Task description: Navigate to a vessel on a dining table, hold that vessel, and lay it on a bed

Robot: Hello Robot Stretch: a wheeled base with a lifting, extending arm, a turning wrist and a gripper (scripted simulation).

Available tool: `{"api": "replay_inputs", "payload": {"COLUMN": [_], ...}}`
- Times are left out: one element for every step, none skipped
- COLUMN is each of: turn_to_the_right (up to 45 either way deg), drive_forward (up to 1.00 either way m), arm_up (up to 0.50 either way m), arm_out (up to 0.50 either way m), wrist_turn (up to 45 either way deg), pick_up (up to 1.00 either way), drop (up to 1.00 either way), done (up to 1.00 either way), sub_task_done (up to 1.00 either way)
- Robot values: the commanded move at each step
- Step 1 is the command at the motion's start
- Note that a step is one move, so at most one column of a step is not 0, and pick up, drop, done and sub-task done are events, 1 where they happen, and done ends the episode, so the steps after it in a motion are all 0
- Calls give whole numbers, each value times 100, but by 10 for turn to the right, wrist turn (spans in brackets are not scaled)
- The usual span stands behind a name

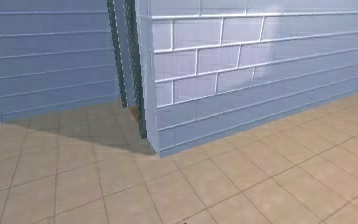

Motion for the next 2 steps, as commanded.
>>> {"api": "replay_inputs", "payload": {"turn_to_the_right": [450,180], "drive_forward": [0,0], "arm_up": [0,0], "arm_out": [0,0], "wrist_turn": [0,0], "pick_up": [0,0], "drop": [0,0], "done": [0,0], "sub_task_done": [0,0]}}
